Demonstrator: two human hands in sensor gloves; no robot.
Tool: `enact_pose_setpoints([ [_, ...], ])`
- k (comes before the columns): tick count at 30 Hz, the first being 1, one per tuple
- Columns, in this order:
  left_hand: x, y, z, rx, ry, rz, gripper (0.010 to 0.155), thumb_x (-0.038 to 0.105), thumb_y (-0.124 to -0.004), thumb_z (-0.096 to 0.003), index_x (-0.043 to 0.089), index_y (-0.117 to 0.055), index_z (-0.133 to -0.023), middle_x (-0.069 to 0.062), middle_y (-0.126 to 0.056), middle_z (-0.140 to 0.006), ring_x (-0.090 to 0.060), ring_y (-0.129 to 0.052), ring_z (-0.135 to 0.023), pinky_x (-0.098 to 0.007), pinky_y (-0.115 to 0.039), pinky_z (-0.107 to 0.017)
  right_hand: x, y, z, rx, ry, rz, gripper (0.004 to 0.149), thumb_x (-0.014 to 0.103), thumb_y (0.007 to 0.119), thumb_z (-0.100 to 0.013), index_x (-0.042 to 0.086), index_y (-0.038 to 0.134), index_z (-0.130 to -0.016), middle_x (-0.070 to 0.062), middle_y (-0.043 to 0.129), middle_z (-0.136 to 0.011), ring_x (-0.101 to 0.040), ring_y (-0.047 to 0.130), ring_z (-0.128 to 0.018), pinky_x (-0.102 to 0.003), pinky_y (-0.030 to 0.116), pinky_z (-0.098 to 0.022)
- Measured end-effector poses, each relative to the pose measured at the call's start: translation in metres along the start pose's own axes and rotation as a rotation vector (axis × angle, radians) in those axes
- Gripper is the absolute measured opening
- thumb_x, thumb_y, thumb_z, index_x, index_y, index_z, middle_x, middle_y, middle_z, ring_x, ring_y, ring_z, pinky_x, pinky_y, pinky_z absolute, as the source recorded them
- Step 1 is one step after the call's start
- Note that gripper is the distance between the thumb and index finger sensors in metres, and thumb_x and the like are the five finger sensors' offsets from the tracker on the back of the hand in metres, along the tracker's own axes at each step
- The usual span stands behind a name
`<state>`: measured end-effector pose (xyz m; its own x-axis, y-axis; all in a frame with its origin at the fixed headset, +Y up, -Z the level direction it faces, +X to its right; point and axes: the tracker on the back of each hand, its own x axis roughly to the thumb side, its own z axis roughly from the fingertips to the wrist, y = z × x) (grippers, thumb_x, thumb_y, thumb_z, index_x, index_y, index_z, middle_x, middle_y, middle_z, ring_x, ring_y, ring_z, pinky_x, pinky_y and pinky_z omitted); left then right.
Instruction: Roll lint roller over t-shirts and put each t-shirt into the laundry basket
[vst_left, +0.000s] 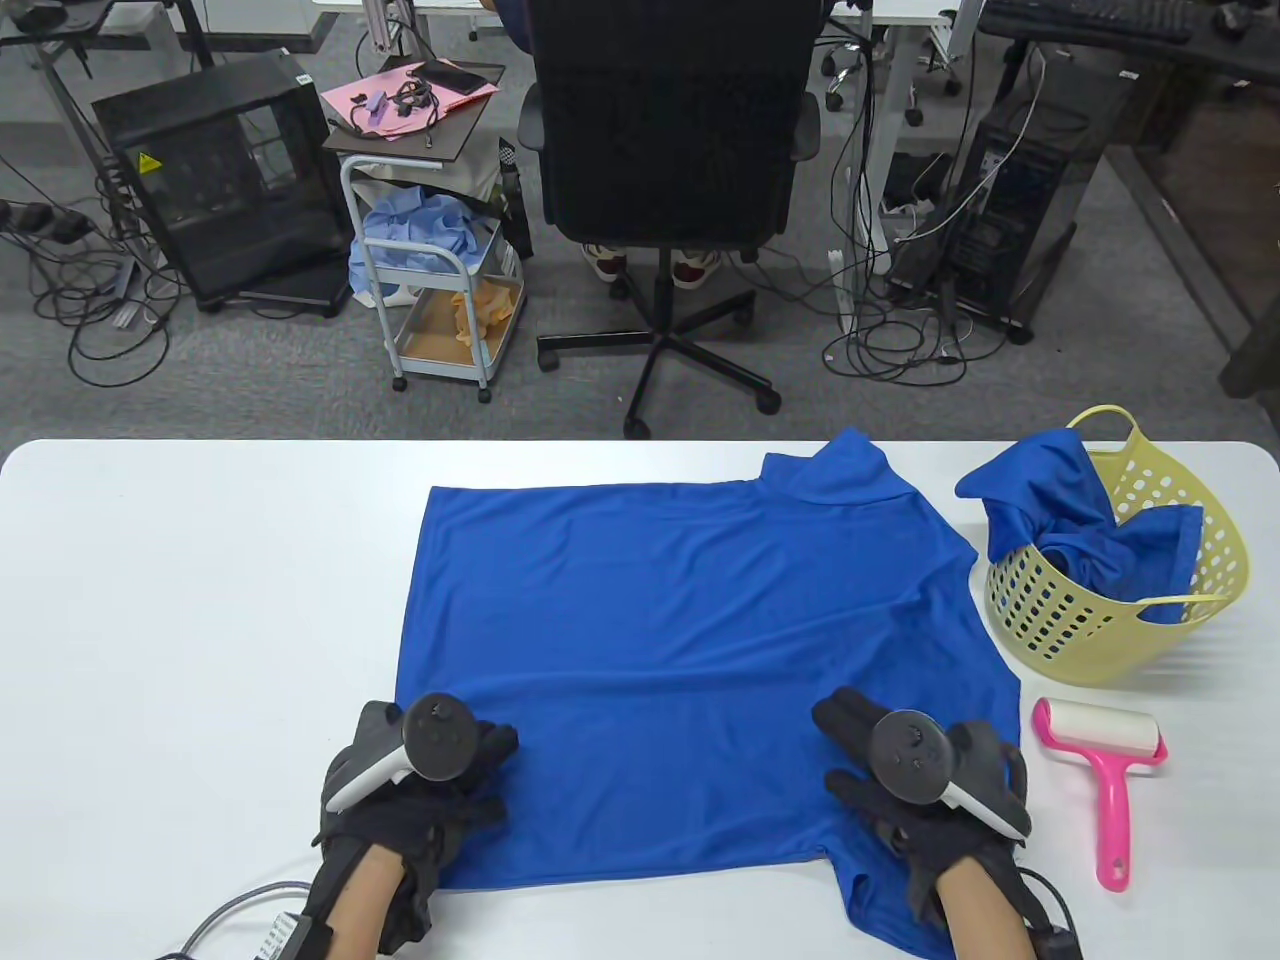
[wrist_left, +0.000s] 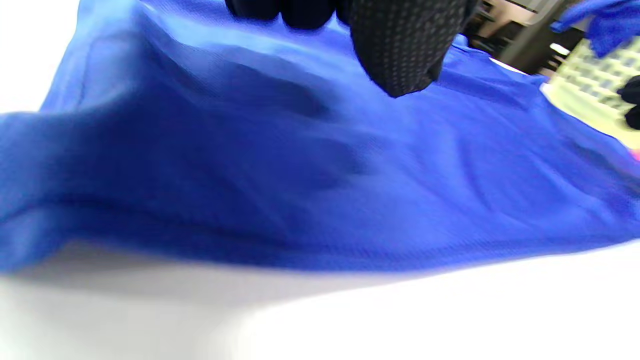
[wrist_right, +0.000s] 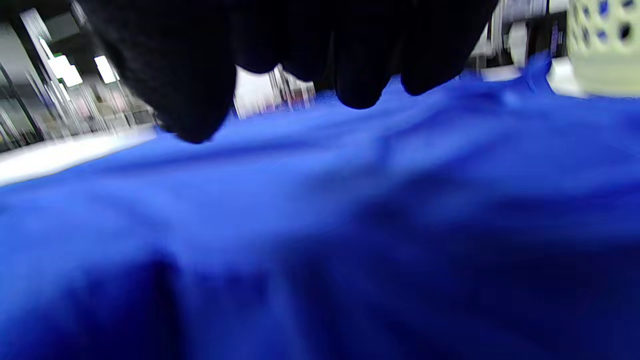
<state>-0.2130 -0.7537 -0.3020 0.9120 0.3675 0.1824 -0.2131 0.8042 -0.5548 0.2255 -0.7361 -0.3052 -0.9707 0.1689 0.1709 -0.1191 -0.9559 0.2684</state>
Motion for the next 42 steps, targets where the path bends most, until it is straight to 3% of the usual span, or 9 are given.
enact_pose_setpoints([
  [3,-0.003,-0.008,0.004,-0.069,0.001,-0.03,0.053,0.038,-0.08,-0.0535,0.033,-0.066,-0.104,0.004,-0.061,-0.114,-0.024,-0.057,-0.112,-0.047,-0.051,-0.079,-0.013,0.015,-0.004,0.161,0.046,0.029,0.071,0.05,0.085,-0.043,0.035,0.05,-0.104,0.007,0.051,-0.117,-0.027,0.065,-0.103,-0.05,0.061,-0.074],
  [6,-0.008,-0.009,0.007,-0.072,-0.004,-0.076,0.044,0.041,-0.084,-0.0511,0.023,-0.084,-0.091,0.004,-0.059,-0.115,-0.025,-0.056,-0.113,-0.049,-0.053,-0.079,-0.023,0.022,-0.004,0.246,0.059,-0.044,0.074,0.053,0.086,-0.042,0.035,0.051,-0.105,0.007,0.042,-0.119,-0.023,0.049,-0.107,-0.051,0.054,-0.075],
  [14,-0.01,-0.023,0.006,-0.132,0.015,-0.246,0.066,0.052,-0.091,-0.0433,0.037,-0.059,-0.099,0.009,-0.035,-0.118,-0.02,-0.035,-0.114,-0.057,-0.048,-0.079,-0.02,0.033,-0.003,0.38,0.064,-0.037,0.09,0.055,0.089,-0.039,0.038,0.031,-0.106,0.005,0.016,-0.119,-0.026,0.023,-0.108,-0.054,0.034,-0.077],
  [22,-0.014,-0.025,0.006,-0.006,0.025,-0.17,0.041,0.037,-0.084,-0.0513,0.037,-0.071,-0.091,0.011,-0.046,-0.115,-0.018,-0.044,-0.11,-0.054,-0.05,-0.079,-0.024,0.035,-0.002,0.252,0.061,-0.14,0.068,0.041,0.086,-0.043,0.038,0.048,-0.099,0.003,0.029,-0.117,-0.027,0.032,-0.105,-0.057,0.034,-0.076],
  [27,-0.016,-0.026,0.007,0.015,0.015,-0.134,0.04,0.035,-0.082,-0.0517,0.033,-0.074,-0.09,0.01,-0.048,-0.114,-0.019,-0.046,-0.11,-0.055,-0.05,-0.078,-0.025,0.034,-0.003,0.173,0.089,-0.145,0.043,0.036,0.08,-0.048,0.037,0.064,-0.088,0.005,0.04,-0.115,-0.025,0.041,-0.104,-0.055,0.04,-0.075],
  [31,-0.019,-0.021,0.008,-0.005,-0.011,-0.116,0.04,0.033,-0.079,-0.0526,0.03,-0.074,-0.093,0.009,-0.05,-0.114,-0.02,-0.046,-0.112,-0.056,-0.05,-0.078,-0.026,0.033,-0.004,0.142,0.077,-0.164,0.04,0.036,0.079,-0.048,0.036,0.069,-0.086,0.004,0.045,-0.114,-0.026,0.046,-0.102,-0.055,0.043,-0.075],
  [35,-0.024,0.0,0.014,0.053,-0.054,-0.001,0.04,0.03,-0.074,-0.0535,0.032,-0.069,-0.093,-0.002,-0.063,-0.112,-0.031,-0.069,-0.109,-0.062,-0.061,-0.075,-0.027,0.023,-0.005,0.097,0.048,-0.217,0.039,0.035,0.078,-0.048,0.036,0.071,-0.086,-0.001,0.055,-0.113,-0.032,0.056,-0.101,-0.058,0.051,-0.073],
  [37,-0.028,0.02,0.02,0.104,-0.076,0.065,0.04,0.029,-0.071,-0.0547,0.035,-0.064,-0.093,0.001,-0.069,-0.109,-0.027,-0.076,-0.106,-0.066,-0.065,-0.072,-0.023,0.009,-0.006,0.048,0.022,-0.289,0.039,0.035,0.077,-0.048,0.037,0.071,-0.086,-0.002,0.058,-0.113,-0.034,0.06,-0.1,-0.059,0.054,-0.072],
  [42,-0.029,0.079,0.037,0.281,-0.16,0.213,0.04,0.026,-0.066,-0.0564,0.037,-0.06,-0.095,0.0,-0.083,-0.092,-0.026,-0.094,-0.087,-0.057,-0.08,-0.065,-0.007,-0.043,-0.011,-0.055,-0.075,-0.436,0.039,0.035,0.077,-0.048,0.037,0.071,-0.087,0.001,0.075,-0.097,-0.03,0.075,-0.086,-0.056,0.065,-0.068],
])
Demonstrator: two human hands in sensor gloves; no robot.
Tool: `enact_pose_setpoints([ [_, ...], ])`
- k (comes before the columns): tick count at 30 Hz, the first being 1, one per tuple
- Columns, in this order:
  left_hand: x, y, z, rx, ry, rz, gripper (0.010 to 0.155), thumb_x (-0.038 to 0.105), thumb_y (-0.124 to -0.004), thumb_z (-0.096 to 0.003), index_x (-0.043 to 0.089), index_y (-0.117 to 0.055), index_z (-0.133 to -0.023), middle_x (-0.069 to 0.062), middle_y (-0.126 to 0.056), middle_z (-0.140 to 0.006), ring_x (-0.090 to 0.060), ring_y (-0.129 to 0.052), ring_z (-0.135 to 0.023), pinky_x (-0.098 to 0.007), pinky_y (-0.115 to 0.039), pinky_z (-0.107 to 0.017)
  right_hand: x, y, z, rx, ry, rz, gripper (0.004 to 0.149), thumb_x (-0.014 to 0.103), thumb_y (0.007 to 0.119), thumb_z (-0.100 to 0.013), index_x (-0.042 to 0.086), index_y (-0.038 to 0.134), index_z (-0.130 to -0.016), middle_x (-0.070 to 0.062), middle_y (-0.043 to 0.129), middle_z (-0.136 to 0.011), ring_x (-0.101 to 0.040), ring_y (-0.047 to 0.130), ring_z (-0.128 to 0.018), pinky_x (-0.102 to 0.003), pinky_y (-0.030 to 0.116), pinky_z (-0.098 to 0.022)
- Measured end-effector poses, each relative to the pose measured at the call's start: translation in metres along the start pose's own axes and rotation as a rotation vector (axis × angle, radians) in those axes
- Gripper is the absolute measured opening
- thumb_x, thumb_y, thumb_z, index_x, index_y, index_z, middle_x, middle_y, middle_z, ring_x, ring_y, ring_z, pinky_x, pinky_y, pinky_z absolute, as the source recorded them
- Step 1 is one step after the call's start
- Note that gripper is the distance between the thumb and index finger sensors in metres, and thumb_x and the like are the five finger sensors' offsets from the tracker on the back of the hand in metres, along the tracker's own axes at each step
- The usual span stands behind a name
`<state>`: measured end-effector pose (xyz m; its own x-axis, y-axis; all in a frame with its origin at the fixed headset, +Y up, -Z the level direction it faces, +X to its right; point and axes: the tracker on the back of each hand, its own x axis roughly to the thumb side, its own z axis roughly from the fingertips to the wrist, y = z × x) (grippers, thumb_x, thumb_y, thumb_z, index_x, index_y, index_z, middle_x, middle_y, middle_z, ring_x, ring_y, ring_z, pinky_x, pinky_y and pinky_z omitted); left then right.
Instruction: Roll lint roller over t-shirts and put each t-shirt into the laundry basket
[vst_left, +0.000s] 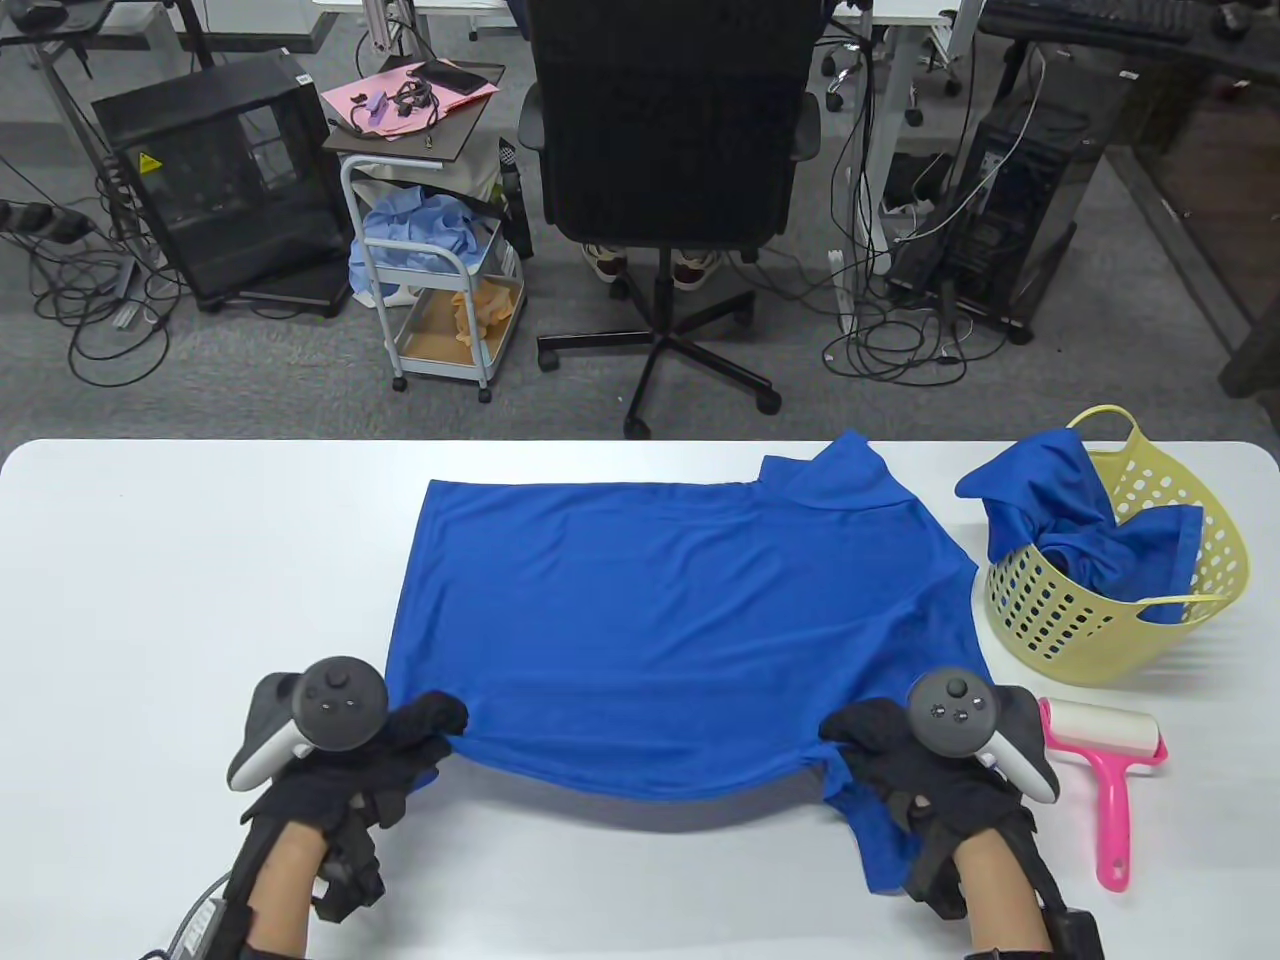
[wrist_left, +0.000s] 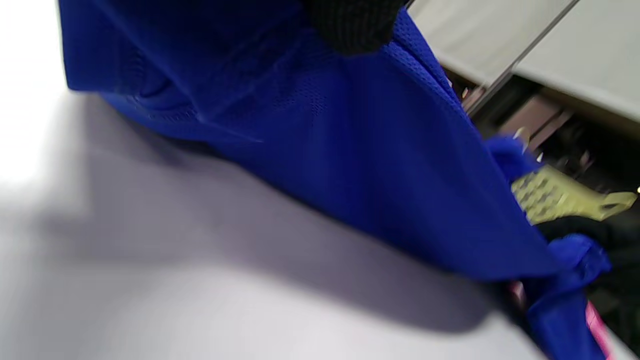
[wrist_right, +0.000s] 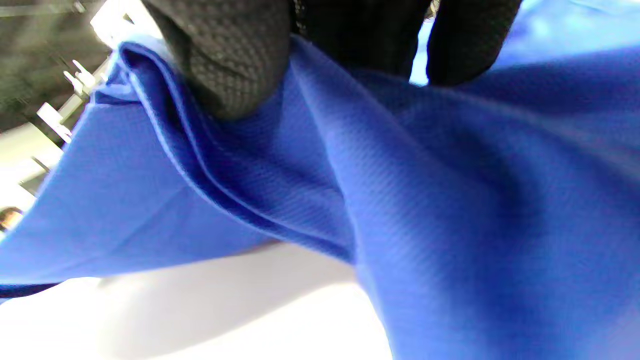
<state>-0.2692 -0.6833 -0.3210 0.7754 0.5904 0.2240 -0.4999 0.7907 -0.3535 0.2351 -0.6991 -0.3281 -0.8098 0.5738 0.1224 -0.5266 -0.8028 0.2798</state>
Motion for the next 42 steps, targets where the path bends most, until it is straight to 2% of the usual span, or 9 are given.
enact_pose_setpoints([
  [11,0.071,0.108,-0.001,0.245,-0.312,0.164,0.04,0.025,-0.075,-0.0583,0.02,-0.068,-0.097,-0.011,-0.092,-0.077,-0.015,-0.104,-0.033,-0.025,-0.091,-0.022,0.094,-0.085,-0.041,-0.036,-0.288,-0.22,0.04,0.036,0.076,-0.051,0.027,0.072,-0.09,-0.002,0.094,-0.07,-0.014,0.098,-0.039,-0.026,0.089,-0.027],
  [19,0.106,0.149,0.017,0.056,-0.513,0.376,0.04,0.027,-0.083,-0.0563,0.012,-0.077,-0.093,-0.014,-0.099,-0.068,-0.009,-0.109,-0.018,-0.016,-0.094,-0.008,0.152,-0.116,-0.039,0.227,-0.601,-0.502,0.039,0.034,0.075,-0.056,0.013,0.073,-0.09,-0.005,0.096,-0.057,-0.005,0.098,-0.019,-0.018,0.088,-0.01],
  [25,0.131,0.204,0.026,0.093,-0.672,0.476,0.04,0.025,-0.08,-0.0584,0.012,-0.074,-0.096,-0.015,-0.096,-0.074,-0.01,-0.11,-0.019,-0.015,-0.095,-0.008,0.183,-0.171,-0.034,0.238,-0.791,-0.726,0.04,0.033,0.074,-0.057,0.012,0.072,-0.09,-0.004,0.097,-0.057,-0.004,0.098,-0.018,-0.017,0.089,-0.009],
  [28,0.125,0.239,0.018,0.226,-0.599,0.478,0.039,0.025,-0.08,-0.059,0.014,-0.074,-0.096,-0.014,-0.096,-0.074,-0.01,-0.109,-0.02,-0.017,-0.094,-0.009,0.175,-0.204,-0.049,0.082,-0.713,-0.7,0.039,0.034,0.073,-0.056,0.017,0.072,-0.092,-0.002,0.097,-0.058,-0.005,0.097,-0.02,-0.018,0.088,-0.011],
  [33,0.088,0.252,-0.035,0.326,-0.211,0.262,0.038,0.025,-0.078,-0.0602,0.018,-0.074,-0.097,-0.013,-0.094,-0.076,-0.013,-0.104,-0.025,-0.022,-0.089,-0.016,0.132,-0.228,-0.098,-0.28,-0.246,-0.335,0.039,0.037,0.073,-0.052,0.033,0.075,-0.091,0.003,0.095,-0.07,-0.012,0.097,-0.037,-0.025,0.088,-0.026],
  [36,0.071,0.236,-0.059,0.464,-0.122,0.21,0.041,0.02,-0.073,-0.0613,0.02,-0.067,-0.102,-0.015,-0.081,-0.091,-0.025,-0.1,-0.059,-0.037,-0.088,-0.047,0.128,-0.218,-0.123,-0.491,-0.028,0.055,0.04,0.036,0.07,-0.053,0.041,0.071,-0.093,0.002,0.085,-0.092,-0.025,0.089,-0.071,-0.042,0.081,-0.053],
  [38,0.062,0.225,-0.067,0.593,-0.018,0.09,0.054,0.019,-0.07,-0.0606,0.028,-0.05,-0.11,-0.007,-0.051,-0.115,-0.04,-0.058,-0.105,-0.058,-0.056,-0.075,0.131,-0.206,-0.13,-0.591,0.056,0.2,0.049,0.037,0.067,-0.053,0.044,0.057,-0.1,0.002,0.066,-0.111,-0.032,0.073,-0.093,-0.056,0.066,-0.068],
  [39,0.056,0.219,-0.071,0.629,0.033,0.017,0.058,0.022,-0.07,-0.0595,0.029,-0.044,-0.111,-0.005,-0.044,-0.116,-0.041,-0.045,-0.109,-0.059,-0.048,-0.076,0.133,-0.199,-0.13,-0.601,0.059,0.239,0.05,0.036,0.066,-0.054,0.043,0.053,-0.101,0.003,0.063,-0.113,-0.031,0.071,-0.096,-0.057,0.064,-0.069],
  [42,0.039,0.187,-0.077,0.473,0.061,0.028,0.063,0.025,-0.07,-0.0601,0.03,-0.035,-0.113,-0.001,-0.029,-0.119,-0.039,-0.024,-0.112,-0.059,-0.031,-0.077,0.137,-0.17,-0.12,-0.562,-0.017,0.238,0.049,0.034,0.067,-0.054,0.038,0.055,-0.102,0.002,0.061,-0.114,-0.033,0.066,-0.099,-0.059,0.059,-0.07],
])
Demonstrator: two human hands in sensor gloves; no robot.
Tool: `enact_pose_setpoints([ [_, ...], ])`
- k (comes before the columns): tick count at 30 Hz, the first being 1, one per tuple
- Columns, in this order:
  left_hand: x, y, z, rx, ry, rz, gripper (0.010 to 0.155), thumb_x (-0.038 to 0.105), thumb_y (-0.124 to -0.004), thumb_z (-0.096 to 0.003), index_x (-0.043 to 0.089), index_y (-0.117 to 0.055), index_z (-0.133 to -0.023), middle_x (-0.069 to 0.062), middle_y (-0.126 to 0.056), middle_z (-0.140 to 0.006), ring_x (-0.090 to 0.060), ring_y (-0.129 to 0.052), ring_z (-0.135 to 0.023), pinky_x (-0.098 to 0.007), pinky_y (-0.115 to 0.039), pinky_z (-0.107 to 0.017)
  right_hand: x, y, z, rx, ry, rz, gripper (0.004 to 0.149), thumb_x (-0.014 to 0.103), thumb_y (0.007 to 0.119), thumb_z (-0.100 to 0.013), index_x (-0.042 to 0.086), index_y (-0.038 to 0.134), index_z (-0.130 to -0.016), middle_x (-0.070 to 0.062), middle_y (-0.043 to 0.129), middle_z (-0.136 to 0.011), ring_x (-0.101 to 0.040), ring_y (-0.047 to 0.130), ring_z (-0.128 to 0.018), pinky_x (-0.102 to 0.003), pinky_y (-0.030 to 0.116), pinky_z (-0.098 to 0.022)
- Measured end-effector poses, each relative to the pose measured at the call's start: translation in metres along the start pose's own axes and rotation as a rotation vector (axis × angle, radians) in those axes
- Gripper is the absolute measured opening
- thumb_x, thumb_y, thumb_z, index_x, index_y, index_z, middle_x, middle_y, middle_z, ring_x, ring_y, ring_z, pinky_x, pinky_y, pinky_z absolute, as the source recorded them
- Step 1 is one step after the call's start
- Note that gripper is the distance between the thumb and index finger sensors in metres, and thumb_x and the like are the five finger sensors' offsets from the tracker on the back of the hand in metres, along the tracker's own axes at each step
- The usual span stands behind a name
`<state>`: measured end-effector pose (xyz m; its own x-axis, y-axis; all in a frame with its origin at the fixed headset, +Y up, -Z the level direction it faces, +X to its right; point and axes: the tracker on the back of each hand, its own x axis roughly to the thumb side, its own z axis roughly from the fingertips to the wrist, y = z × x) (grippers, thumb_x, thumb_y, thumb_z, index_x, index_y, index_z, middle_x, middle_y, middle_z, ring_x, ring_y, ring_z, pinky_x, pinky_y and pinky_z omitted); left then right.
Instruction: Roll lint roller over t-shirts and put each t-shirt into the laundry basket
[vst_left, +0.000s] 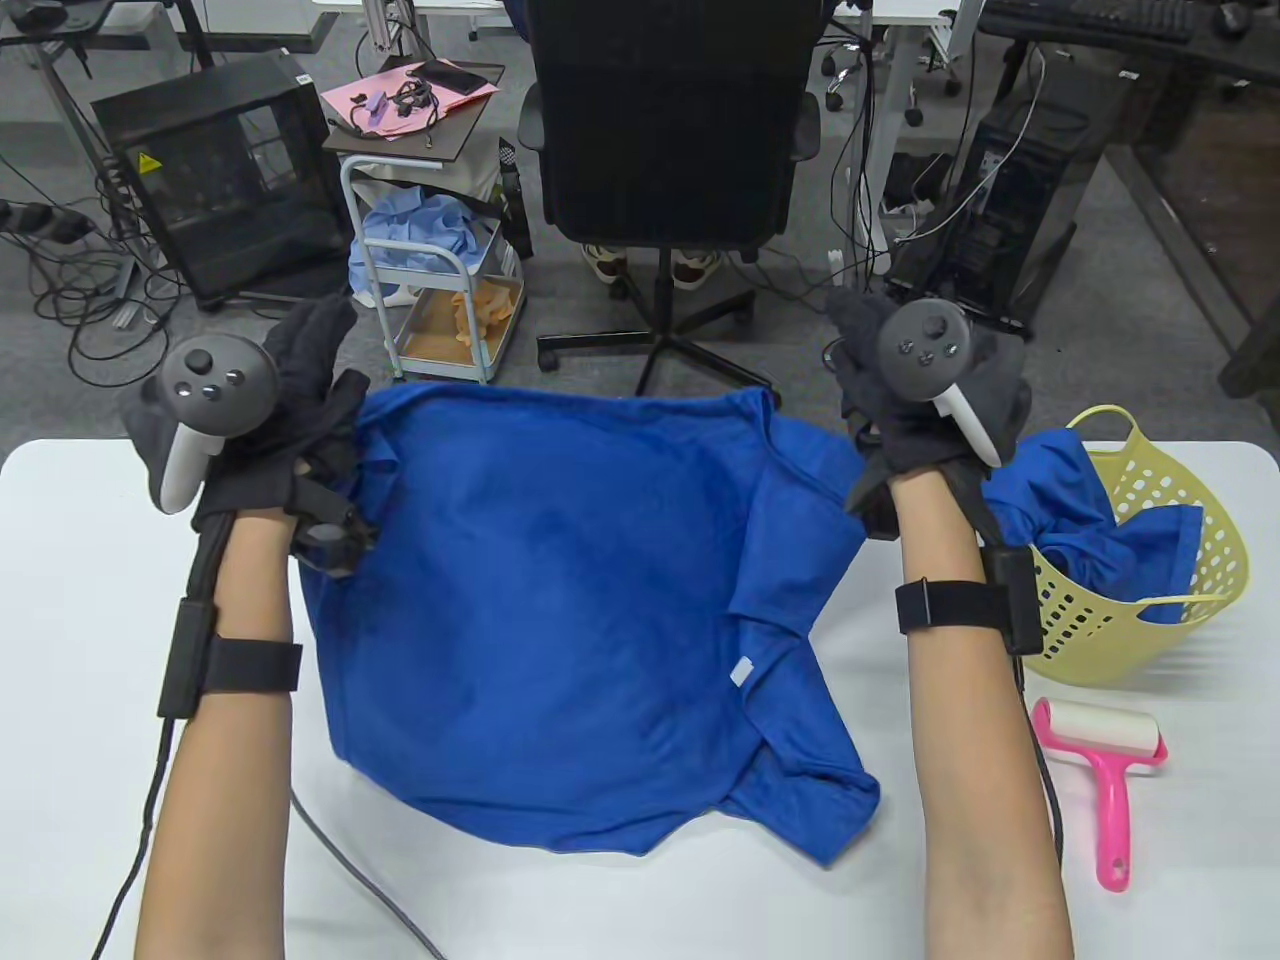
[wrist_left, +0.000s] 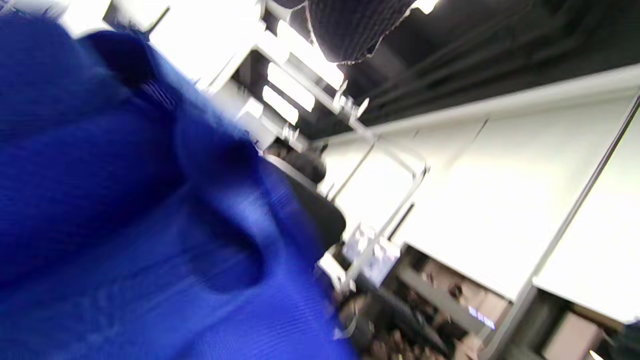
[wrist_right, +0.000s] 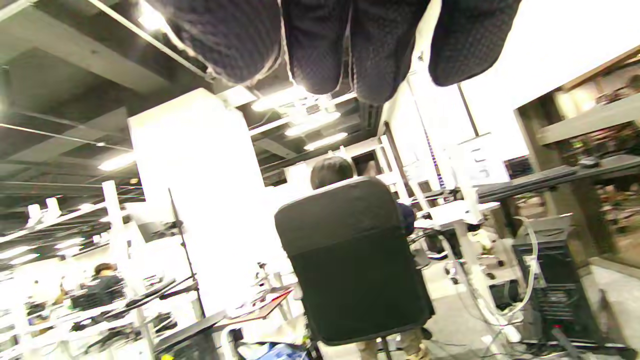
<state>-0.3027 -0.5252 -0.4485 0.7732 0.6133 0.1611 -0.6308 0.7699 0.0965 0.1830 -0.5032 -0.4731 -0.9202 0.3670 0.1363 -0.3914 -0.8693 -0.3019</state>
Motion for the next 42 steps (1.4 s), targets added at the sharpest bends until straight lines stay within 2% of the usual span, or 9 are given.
enact_pose_setpoints([
  [10,-0.066,-0.129,0.084,-0.525,0.136,-0.243,0.059,0.033,-0.073,-0.0591,0.026,-0.049,-0.113,-0.003,-0.037,-0.119,-0.034,-0.03,-0.112,-0.052,-0.035,-0.077,-0.014,0.117,0.138,0.471,-0.116,-0.001,0.053,0.04,0.073,-0.053,0.03,0.06,-0.103,-0.002,0.059,-0.115,-0.032,0.06,-0.102,-0.054,0.055,-0.073],
  [18,-0.104,-0.168,0.15,-0.669,0.372,-0.252,0.086,0.044,-0.072,-0.0577,0.008,-0.017,-0.113,-0.025,-0.014,-0.113,-0.049,-0.03,-0.108,-0.057,-0.039,-0.075,-0.047,0.2,0.203,0.886,-0.005,0.257,0.063,0.048,0.071,-0.053,0.029,0.047,-0.107,-0.005,0.04,-0.119,-0.034,0.047,-0.105,-0.058,0.051,-0.073],
  [23,-0.12,-0.167,0.162,-0.783,0.411,-0.131,0.064,0.016,-0.061,-0.06,0.013,-0.026,-0.114,-0.021,-0.021,-0.115,-0.043,-0.042,-0.11,-0.053,-0.045,-0.077,-0.051,0.207,0.214,0.881,0.022,0.237,0.064,0.047,0.068,-0.053,0.031,0.036,-0.107,-0.002,0.024,-0.118,-0.031,0.03,-0.106,-0.059,0.039,-0.074],
  [26,-0.12,-0.172,0.164,-0.805,0.403,-0.227,0.072,0.008,-0.066,-0.0566,0.025,-0.025,-0.113,-0.012,-0.021,-0.117,-0.037,-0.038,-0.112,-0.051,-0.044,-0.078,-0.053,0.207,0.215,0.889,0.032,0.216,0.064,0.047,0.066,-0.054,0.032,0.033,-0.107,-0.001,0.021,-0.117,-0.03,0.027,-0.106,-0.058,0.036,-0.074],
  [29,-0.118,-0.182,0.169,-0.954,0.434,-0.279,0.077,0.009,-0.07,-0.0564,0.032,-0.023,-0.112,-0.004,-0.01,-0.117,-0.032,-0.018,-0.111,-0.051,-0.035,-0.079,-0.055,0.208,0.215,0.899,0.038,0.197,0.064,0.046,0.066,-0.054,0.032,0.032,-0.106,-0.001,0.019,-0.117,-0.029,0.025,-0.106,-0.058,0.033,-0.074],
  [35,-0.118,-0.19,0.178,-1.032,0.398,-0.313,0.098,0.033,-0.086,-0.0543,0.029,-0.006,-0.11,-0.003,0.003,-0.113,-0.033,-0.001,-0.107,-0.053,-0.026,-0.079,-0.057,0.208,0.216,0.903,0.043,0.176,0.064,0.046,0.065,-0.054,0.032,0.031,-0.106,-0.001,0.018,-0.116,-0.029,0.022,-0.105,-0.057,0.031,-0.073],
  [37,-0.116,-0.19,0.178,-0.978,0.375,-0.319,0.099,0.046,-0.085,-0.052,0.027,-0.009,-0.112,-0.005,0.0,-0.114,-0.035,-0.004,-0.108,-0.056,-0.027,-0.078,-0.057,0.208,0.216,0.905,0.044,0.175,0.063,0.046,0.065,-0.054,0.032,0.031,-0.106,-0.001,0.018,-0.116,-0.029,0.022,-0.105,-0.057,0.031,-0.073],
  [39,-0.113,-0.188,0.175,-0.815,0.31,-0.311,0.075,0.047,-0.074,-0.0545,0.025,-0.032,-0.112,-0.009,-0.021,-0.118,-0.04,-0.021,-0.111,-0.063,-0.038,-0.077,-0.057,0.208,0.216,0.907,0.045,0.167,0.063,0.046,0.065,-0.054,0.032,0.031,-0.106,-0.001,0.017,-0.116,-0.029,0.021,-0.105,-0.057,0.03,-0.073],
  [42,-0.111,-0.181,0.169,-0.674,0.229,-0.314,0.041,0.038,-0.067,-0.0581,0.022,-0.069,-0.096,-0.007,-0.052,-0.115,-0.04,-0.048,-0.11,-0.063,-0.057,-0.074,-0.058,0.208,0.217,0.907,0.049,0.153,0.063,0.046,0.065,-0.054,0.033,0.031,-0.106,0.0,0.017,-0.116,-0.028,0.02,-0.105,-0.056,0.029,-0.073],
])
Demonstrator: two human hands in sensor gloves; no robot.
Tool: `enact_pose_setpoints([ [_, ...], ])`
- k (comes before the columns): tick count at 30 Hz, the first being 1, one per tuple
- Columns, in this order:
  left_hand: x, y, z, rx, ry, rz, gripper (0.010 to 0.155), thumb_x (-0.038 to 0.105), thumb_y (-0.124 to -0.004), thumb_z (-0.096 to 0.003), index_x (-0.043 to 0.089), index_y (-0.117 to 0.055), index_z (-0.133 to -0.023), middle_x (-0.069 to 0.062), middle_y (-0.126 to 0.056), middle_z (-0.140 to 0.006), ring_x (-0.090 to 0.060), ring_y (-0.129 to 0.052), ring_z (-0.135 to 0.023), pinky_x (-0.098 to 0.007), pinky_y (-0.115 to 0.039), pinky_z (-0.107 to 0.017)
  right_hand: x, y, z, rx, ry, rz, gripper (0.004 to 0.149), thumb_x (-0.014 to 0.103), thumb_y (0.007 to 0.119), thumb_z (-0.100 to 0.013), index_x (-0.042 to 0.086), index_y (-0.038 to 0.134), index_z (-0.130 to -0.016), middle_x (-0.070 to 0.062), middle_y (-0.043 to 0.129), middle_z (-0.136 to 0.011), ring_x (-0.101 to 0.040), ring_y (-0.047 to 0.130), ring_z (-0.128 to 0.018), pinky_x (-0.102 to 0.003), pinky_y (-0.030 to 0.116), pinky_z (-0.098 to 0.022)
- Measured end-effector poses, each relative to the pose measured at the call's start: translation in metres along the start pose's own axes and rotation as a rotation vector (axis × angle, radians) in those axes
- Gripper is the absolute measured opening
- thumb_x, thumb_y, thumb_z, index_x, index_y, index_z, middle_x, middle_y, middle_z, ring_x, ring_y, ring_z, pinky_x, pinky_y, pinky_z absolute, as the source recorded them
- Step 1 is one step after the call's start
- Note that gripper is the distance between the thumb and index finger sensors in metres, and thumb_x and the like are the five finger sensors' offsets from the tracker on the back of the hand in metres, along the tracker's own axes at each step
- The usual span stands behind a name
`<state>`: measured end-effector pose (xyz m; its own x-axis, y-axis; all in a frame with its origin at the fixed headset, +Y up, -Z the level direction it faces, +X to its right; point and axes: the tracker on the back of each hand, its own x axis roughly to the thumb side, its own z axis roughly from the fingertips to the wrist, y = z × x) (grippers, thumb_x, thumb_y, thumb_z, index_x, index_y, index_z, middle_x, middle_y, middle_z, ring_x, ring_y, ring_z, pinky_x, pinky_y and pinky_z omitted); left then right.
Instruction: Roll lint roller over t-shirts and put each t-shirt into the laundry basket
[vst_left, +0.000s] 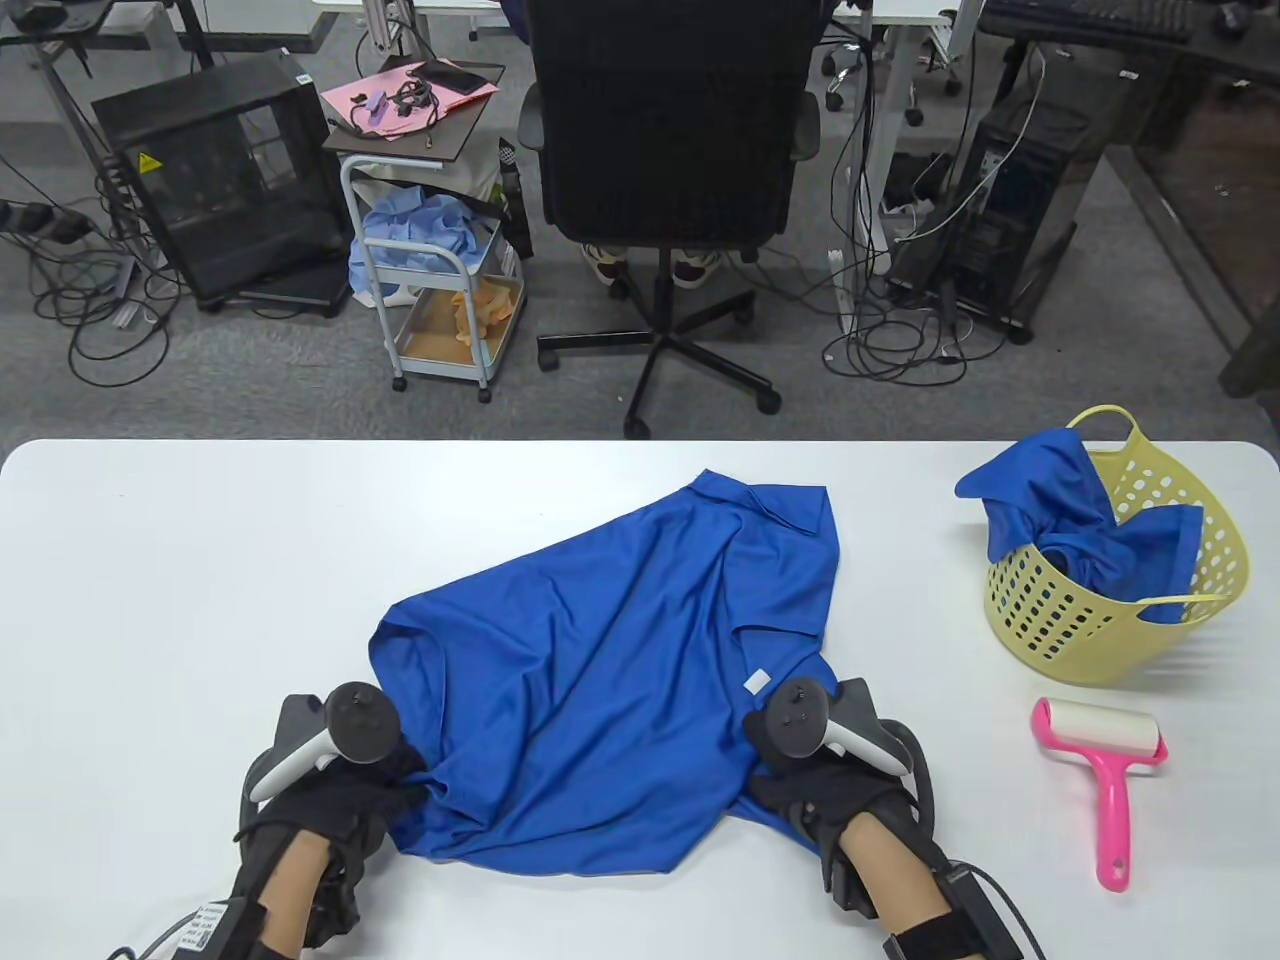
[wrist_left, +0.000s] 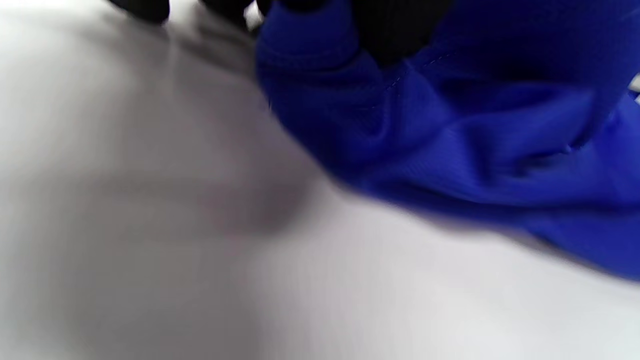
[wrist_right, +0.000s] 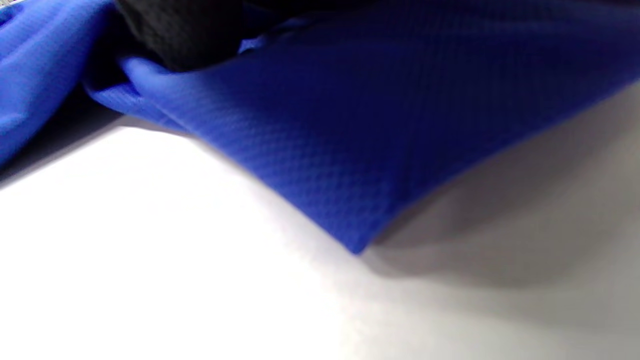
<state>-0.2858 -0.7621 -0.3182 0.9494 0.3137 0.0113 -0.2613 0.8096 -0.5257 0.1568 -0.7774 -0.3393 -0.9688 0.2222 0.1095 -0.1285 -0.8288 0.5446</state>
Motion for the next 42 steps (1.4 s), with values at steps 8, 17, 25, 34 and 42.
enact_pose_setpoints([
  [8,-0.03,0.025,0.024,0.346,-0.027,0.51,0.04,0.032,-0.069,-0.057,0.011,-0.071,-0.091,-0.021,-0.072,-0.1,-0.031,-0.102,-0.077,-0.047,-0.091,-0.055,-0.002,0.001,0.0,0.002,0.001,-0.022,0.063,0.046,0.065,-0.054,0.033,0.031,-0.106,0.001,0.016,-0.116,-0.027,0.019,-0.104,-0.056,0.027,-0.072],
  [17,-0.062,0.014,0.037,0.079,0.386,0.539,0.05,0.022,-0.081,-0.054,0.008,-0.061,-0.099,-0.023,-0.059,-0.103,-0.01,-0.11,-0.04,-0.029,-0.098,-0.033,-0.003,0.0,0.0,0.005,0.012,-0.032,0.063,0.046,0.066,-0.054,0.035,0.031,-0.105,0.003,0.015,-0.115,-0.026,0.019,-0.104,-0.055,0.027,-0.073],
  [25,-0.045,0.05,0.027,0.102,0.494,0.151,0.061,0.021,-0.074,-0.0561,0.017,-0.046,-0.11,-0.018,-0.042,-0.113,-0.03,-0.08,-0.094,-0.052,-0.073,-0.067,-0.004,0.001,0.0,0.008,0.013,-0.036,0.063,0.046,0.066,-0.054,0.034,0.031,-0.105,0.003,0.014,-0.115,-0.026,0.019,-0.104,-0.055,0.027,-0.072],
  [34,-0.042,0.091,-0.047,0.248,0.477,0.25,0.061,0.035,-0.074,-0.0571,0.027,-0.048,-0.112,-0.011,-0.055,-0.114,-0.041,-0.068,-0.102,-0.058,-0.062,-0.071,-0.004,0.0,-0.001,0.018,0.015,-0.04,0.063,0.046,0.065,-0.054,0.034,0.03,-0.105,0.003,0.013,-0.115,-0.026,0.018,-0.104,-0.055,0.026,-0.072],
  [42,-0.061,0.091,-0.121,0.241,0.653,0.015,0.043,0.038,-0.076,-0.0538,0.024,-0.068,-0.093,-0.005,-0.08,-0.082,-0.017,-0.093,-0.061,-0.042,-0.082,-0.056,-0.004,0.0,-0.001,0.021,0.014,-0.032,0.063,0.046,0.065,-0.054,0.034,0.029,-0.105,0.003,0.013,-0.115,-0.026,0.018,-0.104,-0.055,0.026,-0.073],
])
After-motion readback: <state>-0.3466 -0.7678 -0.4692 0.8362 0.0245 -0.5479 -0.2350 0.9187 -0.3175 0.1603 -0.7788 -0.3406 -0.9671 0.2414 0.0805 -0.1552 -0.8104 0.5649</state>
